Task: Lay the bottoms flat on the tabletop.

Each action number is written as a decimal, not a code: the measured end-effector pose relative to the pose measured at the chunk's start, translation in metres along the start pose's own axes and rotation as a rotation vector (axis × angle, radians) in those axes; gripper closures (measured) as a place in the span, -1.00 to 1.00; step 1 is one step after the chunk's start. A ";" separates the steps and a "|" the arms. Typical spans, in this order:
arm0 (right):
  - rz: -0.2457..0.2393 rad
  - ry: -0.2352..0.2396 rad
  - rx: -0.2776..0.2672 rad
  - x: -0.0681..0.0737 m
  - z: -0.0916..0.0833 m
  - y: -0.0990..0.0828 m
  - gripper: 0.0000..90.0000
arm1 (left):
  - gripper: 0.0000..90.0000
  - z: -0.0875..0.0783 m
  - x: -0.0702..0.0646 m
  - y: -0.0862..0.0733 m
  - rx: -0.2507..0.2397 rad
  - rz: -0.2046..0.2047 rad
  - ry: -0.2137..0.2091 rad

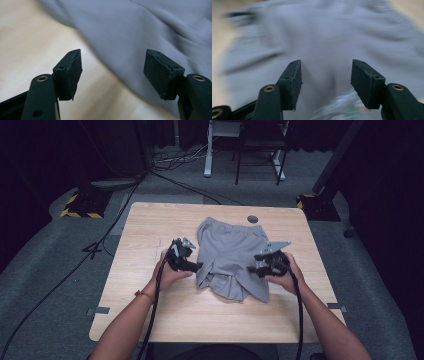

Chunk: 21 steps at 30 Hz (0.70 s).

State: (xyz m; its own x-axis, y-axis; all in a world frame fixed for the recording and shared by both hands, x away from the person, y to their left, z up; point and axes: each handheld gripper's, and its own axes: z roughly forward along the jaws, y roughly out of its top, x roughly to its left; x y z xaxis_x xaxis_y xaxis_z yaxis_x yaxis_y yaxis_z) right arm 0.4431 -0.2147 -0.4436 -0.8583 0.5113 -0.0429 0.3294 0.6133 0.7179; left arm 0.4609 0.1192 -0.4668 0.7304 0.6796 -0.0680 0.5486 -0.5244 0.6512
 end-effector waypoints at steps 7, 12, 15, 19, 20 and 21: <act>-0.049 -0.014 0.123 0.030 0.021 -0.015 0.05 | -0.15 0.015 -0.032 -0.012 0.048 0.052 -0.041; -0.022 -0.043 0.131 0.024 0.026 -0.021 0.50 | 0.62 0.019 -0.035 -0.013 0.025 0.091 -0.004; -0.052 -0.108 0.110 0.024 0.017 -0.018 0.79 | 0.90 0.015 -0.029 -0.013 0.009 0.090 0.044; -0.024 -0.166 0.037 0.013 -0.005 -0.011 0.82 | 0.91 -0.015 -0.020 -0.006 -0.079 0.079 0.100; -0.014 -0.180 0.010 0.010 -0.012 -0.008 0.82 | 0.91 -0.025 -0.018 -0.002 -0.101 0.083 0.109; -0.007 -0.185 -0.017 0.006 -0.019 -0.004 0.82 | 0.91 -0.035 -0.017 0.002 -0.124 0.083 0.119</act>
State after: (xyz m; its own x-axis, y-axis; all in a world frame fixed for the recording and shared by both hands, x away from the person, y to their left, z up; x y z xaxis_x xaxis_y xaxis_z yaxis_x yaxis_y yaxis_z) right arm 0.4287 -0.2257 -0.4338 -0.7728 0.6104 -0.1740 0.3160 0.6078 0.7285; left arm 0.4347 0.1248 -0.4378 0.7138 0.6963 0.0754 0.4286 -0.5194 0.7393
